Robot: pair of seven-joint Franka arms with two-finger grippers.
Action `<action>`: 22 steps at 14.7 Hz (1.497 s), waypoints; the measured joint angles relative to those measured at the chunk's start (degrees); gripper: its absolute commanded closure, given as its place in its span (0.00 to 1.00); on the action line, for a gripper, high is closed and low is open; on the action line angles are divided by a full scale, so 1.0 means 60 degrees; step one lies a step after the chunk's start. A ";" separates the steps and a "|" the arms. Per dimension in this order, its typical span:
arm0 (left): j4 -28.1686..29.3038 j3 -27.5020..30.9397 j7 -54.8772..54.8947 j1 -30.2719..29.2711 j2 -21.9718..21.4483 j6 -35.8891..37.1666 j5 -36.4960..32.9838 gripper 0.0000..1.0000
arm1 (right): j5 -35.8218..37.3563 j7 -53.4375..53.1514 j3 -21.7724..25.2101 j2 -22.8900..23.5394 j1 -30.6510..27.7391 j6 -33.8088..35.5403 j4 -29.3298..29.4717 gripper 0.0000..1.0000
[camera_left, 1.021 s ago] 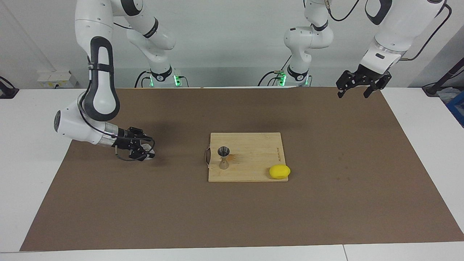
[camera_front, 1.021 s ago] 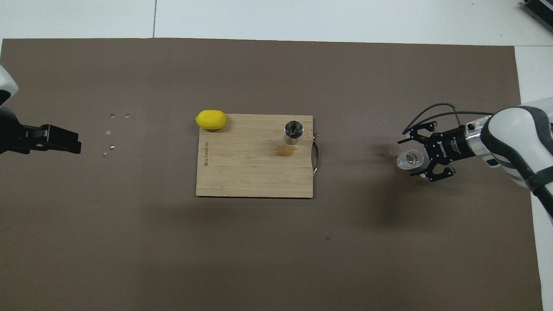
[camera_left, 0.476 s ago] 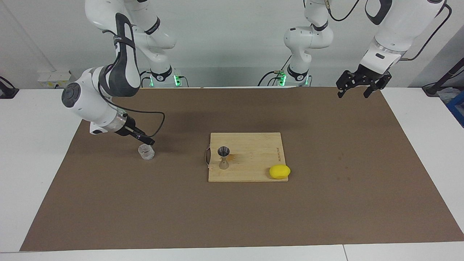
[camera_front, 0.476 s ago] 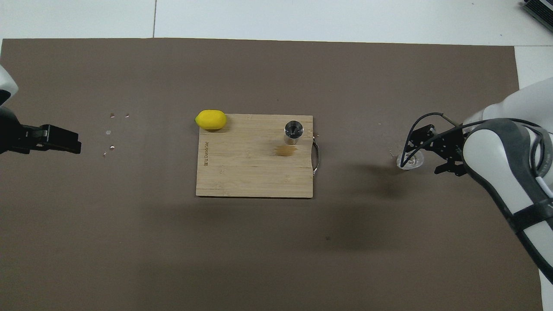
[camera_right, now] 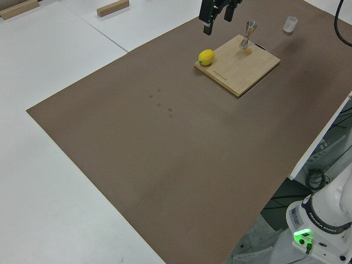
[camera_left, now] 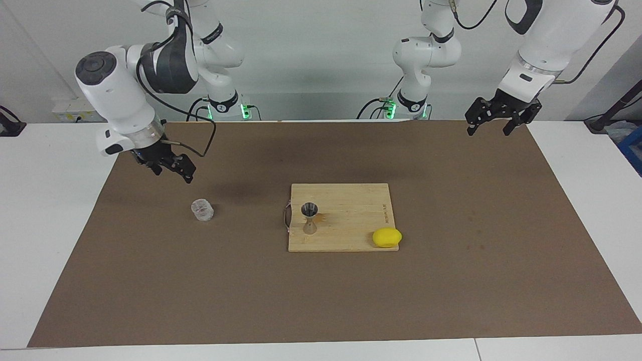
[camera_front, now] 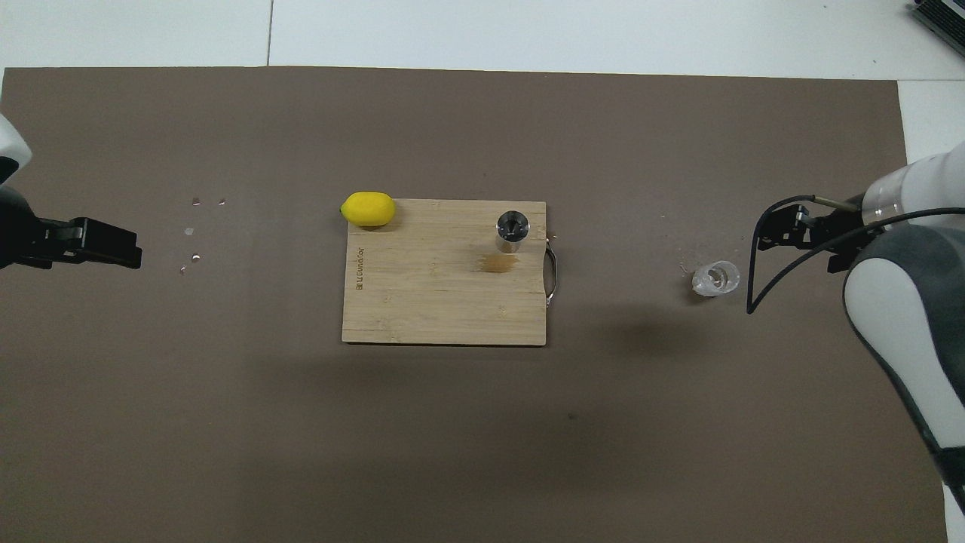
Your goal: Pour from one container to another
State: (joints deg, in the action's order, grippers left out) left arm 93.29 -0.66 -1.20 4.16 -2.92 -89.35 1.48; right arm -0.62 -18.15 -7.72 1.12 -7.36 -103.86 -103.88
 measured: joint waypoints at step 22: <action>0.0000 0.0000 0.0000 0.0000 0.0000 0.0000 0.0000 0.00 | 0.0234 0.1370 -0.0004 -0.0281 0.0545 0.2715 0.2168 0.00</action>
